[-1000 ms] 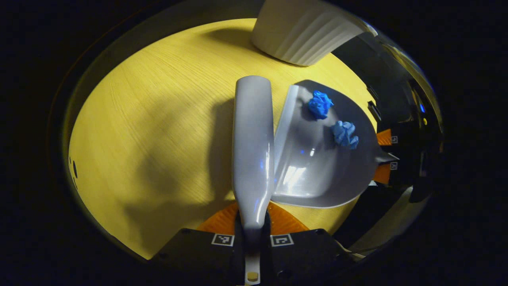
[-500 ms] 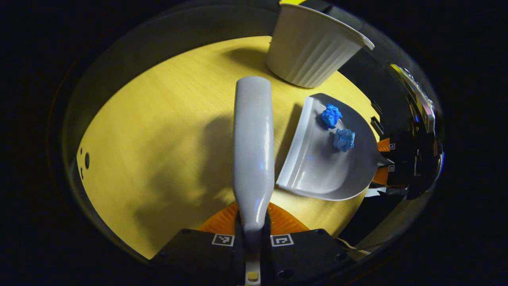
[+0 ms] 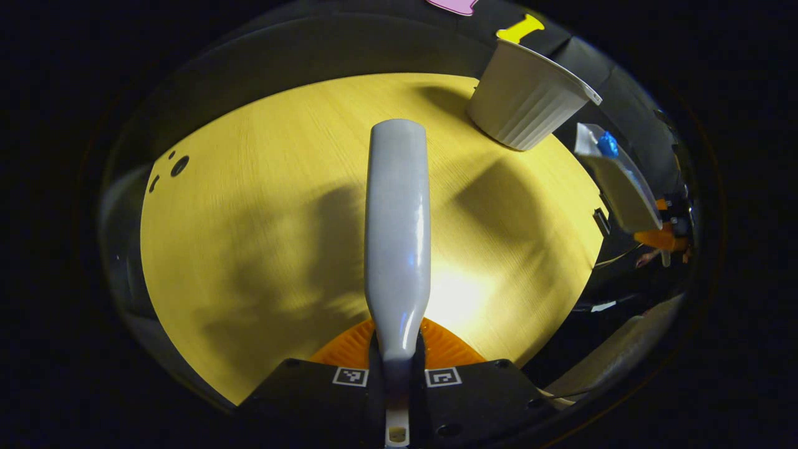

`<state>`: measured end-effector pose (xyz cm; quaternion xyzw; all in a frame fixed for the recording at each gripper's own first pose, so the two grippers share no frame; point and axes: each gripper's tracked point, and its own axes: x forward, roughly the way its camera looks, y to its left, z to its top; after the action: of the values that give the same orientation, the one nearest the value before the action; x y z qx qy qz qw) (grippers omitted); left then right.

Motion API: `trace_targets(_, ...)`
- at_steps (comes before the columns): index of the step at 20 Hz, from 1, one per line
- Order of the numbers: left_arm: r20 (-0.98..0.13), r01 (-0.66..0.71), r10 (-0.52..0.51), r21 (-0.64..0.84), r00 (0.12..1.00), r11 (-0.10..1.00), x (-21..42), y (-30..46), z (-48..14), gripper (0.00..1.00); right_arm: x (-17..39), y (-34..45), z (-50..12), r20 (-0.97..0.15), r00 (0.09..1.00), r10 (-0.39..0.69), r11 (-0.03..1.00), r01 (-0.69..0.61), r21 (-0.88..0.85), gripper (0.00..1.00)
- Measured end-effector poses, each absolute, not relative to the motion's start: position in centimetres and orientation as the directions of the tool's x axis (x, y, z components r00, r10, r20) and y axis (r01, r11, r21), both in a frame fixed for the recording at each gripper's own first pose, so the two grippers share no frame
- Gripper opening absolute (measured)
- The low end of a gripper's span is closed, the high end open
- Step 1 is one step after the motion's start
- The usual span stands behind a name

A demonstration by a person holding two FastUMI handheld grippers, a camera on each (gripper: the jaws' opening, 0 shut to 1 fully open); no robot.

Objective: Pick up the small broom and dustpan from the desktop, sweep the trash into the dustpan with the broom, and then empty the trash into the garbage bin.

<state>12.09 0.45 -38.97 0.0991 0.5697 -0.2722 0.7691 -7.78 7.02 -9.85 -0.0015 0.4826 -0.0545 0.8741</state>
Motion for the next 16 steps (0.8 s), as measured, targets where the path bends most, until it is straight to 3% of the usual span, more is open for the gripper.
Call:
trace_targets(4, -0.934, 0.522, -0.313, -0.183, 0.172, 0.833, 15.3, 1.0, -41.1, 0.19, -9.3, 6.2, -6.1, -0.861, 0.504, -0.071, 0.990, 0.143, 0.002, 0.31)
trace_targets(7, -0.935, 0.512, -0.316, -0.194, 0.162, 0.837, 16.1, 1.3, -39.0, 0.19, -8.8, 5.8, -2.9, -0.839, 0.538, -0.087, 0.982, 0.186, 0.017, 0.31)
trace_targets(11, -0.936, 0.517, -0.315, -0.195, 0.155, 0.834, 16.3, 1.0, -38.4, 0.19, -7.6, 2.0, 3.1, -0.776, 0.605, -0.175, 0.967, 0.254, -0.021, 0.31)
trace_targets(16, -0.934, 0.525, -0.325, -0.205, 0.147, 0.826, 17.3, 1.6, -38.1, 0.19, -4.6, -4.2, 5.6, -0.738, 0.608, -0.291, 0.943, 0.314, -0.112, 0.31)
